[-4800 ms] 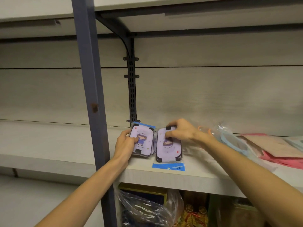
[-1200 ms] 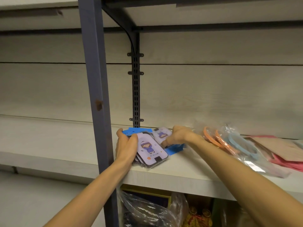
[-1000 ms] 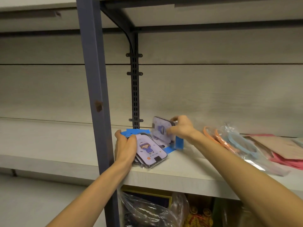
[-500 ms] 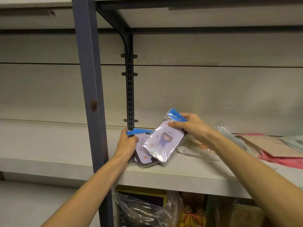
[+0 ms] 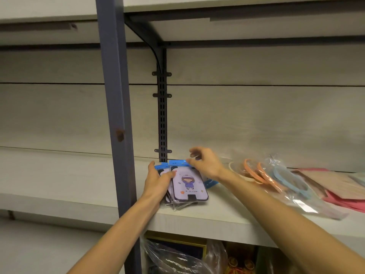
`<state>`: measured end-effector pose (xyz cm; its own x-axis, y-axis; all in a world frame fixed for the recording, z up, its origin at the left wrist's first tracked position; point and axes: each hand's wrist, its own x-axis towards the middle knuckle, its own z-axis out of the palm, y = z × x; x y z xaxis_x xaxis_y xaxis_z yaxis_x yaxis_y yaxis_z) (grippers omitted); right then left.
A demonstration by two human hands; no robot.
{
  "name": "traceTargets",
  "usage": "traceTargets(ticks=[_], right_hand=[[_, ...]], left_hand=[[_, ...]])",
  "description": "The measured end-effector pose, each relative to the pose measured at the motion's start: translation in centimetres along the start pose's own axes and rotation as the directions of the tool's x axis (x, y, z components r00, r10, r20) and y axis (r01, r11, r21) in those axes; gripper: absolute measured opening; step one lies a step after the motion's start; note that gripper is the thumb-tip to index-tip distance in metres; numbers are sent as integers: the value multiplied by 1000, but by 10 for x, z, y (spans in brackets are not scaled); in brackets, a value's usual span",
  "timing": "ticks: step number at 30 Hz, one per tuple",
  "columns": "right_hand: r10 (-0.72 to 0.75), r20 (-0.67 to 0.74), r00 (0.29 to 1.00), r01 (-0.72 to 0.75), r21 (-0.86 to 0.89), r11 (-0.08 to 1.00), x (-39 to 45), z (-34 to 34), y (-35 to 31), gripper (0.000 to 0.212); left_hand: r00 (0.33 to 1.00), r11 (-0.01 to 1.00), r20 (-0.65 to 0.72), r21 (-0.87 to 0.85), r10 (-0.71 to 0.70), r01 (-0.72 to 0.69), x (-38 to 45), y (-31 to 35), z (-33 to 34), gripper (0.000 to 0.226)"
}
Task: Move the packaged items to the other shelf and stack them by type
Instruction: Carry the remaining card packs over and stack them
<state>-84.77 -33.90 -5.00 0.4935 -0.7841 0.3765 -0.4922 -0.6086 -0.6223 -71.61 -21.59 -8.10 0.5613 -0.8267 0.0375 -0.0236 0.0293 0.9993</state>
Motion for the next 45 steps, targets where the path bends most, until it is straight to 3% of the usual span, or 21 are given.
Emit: traceTargets(ticks=[2,5,9,14,16,18,20,23,26,30,34,36,39,42,45], right_hand=[[75,-49,996,-80,-120,989,1,-7,13,39],[223,139,965,-150,-402,903,-6,-14,22,52],[327,238,915,-177,-492,852,-14,-15,11,48],[378,219,900,-282,-370,885,-7,-16,10,68],[349,163,923,-319,-182,930,-5,-14,13,93],[288,81,954,-292,48,955,-6,-15,14,103],[248,-50,967,-229,250,941,-7,-22,15,91],[254,-286,924,-73,522,850,-9,-38,18,63],[236,-394,888,71,627,776,-13,-57,19,49],[271,-377,886,42,648,761,-17,-86,18,30],[208,-181,961,-51,626,779,-25,-86,19,13],[146,-96,985,-65,575,816,-28,-72,16,14],[92,-86,992,-40,471,881,-21,-45,9,17],[61,-96,993,-27,327,945,-14,-10,7,18],[78,-126,989,-33,320,947,-11,17,14,23]], left_hand=[[999,1000,-35,-22,-14,14,2,0,0,84],[998,999,-52,-37,-25,23,2,-1,0,73],[996,999,-83,-36,-38,35,0,-2,-1,63],[993,999,-107,-35,-41,37,-1,-1,-2,60],[992,999,-116,-38,-42,38,-1,0,-2,61],[990,999,-131,-32,-46,42,-1,-1,-2,63],[988,999,-146,-26,-48,45,0,-1,-3,64],[990,999,-134,-26,-49,46,0,-2,-3,63],[993,998,-105,-33,-51,48,-1,-2,-3,63],[998,999,-50,-40,-32,30,-4,2,-1,71],[999,1000,33,-18,-2,3,-8,4,1,69],[998,999,56,15,39,-40,-10,3,3,65],[992,994,76,38,104,-107,-12,4,5,59],[981,987,120,28,151,-155,-14,5,6,72],[974,987,164,27,154,-160,-16,4,3,87]])
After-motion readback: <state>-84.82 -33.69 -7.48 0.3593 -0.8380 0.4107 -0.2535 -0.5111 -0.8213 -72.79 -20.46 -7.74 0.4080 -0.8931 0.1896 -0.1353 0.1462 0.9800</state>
